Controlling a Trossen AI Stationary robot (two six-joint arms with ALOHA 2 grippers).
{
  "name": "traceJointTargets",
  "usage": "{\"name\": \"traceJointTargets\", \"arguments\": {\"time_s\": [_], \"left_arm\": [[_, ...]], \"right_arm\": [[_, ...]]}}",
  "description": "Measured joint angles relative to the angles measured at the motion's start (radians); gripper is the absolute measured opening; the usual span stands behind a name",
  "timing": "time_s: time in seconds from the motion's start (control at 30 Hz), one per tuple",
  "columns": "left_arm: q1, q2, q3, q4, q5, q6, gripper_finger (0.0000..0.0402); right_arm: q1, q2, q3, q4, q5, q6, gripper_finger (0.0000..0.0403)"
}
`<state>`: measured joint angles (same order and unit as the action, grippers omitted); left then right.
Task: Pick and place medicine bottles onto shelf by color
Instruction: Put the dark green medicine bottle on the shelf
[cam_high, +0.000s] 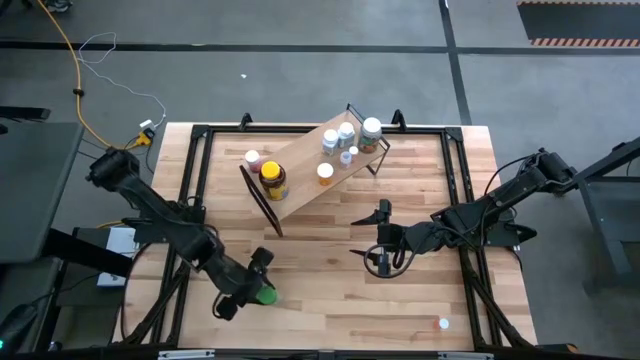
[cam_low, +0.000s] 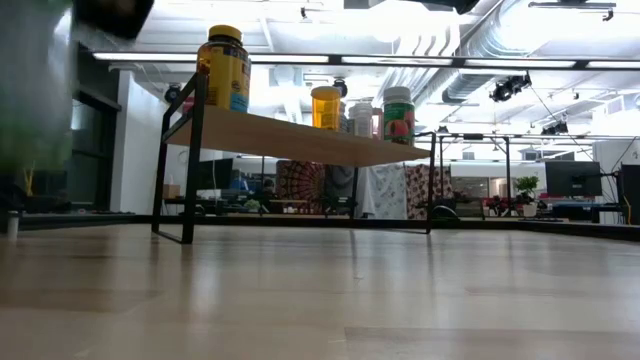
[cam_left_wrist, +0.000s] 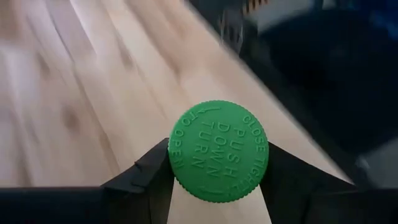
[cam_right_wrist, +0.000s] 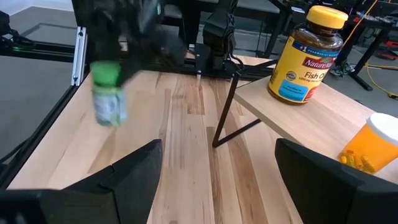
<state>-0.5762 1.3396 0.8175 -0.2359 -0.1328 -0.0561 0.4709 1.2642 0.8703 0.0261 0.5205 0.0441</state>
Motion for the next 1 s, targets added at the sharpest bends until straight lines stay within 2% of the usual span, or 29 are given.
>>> {"name": "traceJointTargets", "arguments": {"time_s": [0.13,0.3,0.57,0.8,1.0], "left_arm": [[0.007,-0.048,0.087,-0.015,-0.053,0.068,0.0176],[0.03,-0.063,0.171,-0.02,-0.169,0.162,0.0176],[0.128,-0.015,0.241,0.009,-0.335,0.196,0.0183],[0.195,0.006,0.258,0.105,-0.413,0.163,0.0185],[0.226,0.006,0.258,0.165,-0.416,0.126,0.0187]], "right_arm": [[-0.004,0.0,0.0,0.015,0.0,0.0,0.0303],[-0.025,0.0,0.0,0.062,-0.034,0.0,0.0303],[-0.056,0.046,0.0,0.149,-0.162,-0.008,0.0303],[-0.059,0.122,0.0,0.285,-0.124,-0.131,0.0303],[-0.059,0.122,0.0,0.303,-0.068,-0.124,0.0303]]}}
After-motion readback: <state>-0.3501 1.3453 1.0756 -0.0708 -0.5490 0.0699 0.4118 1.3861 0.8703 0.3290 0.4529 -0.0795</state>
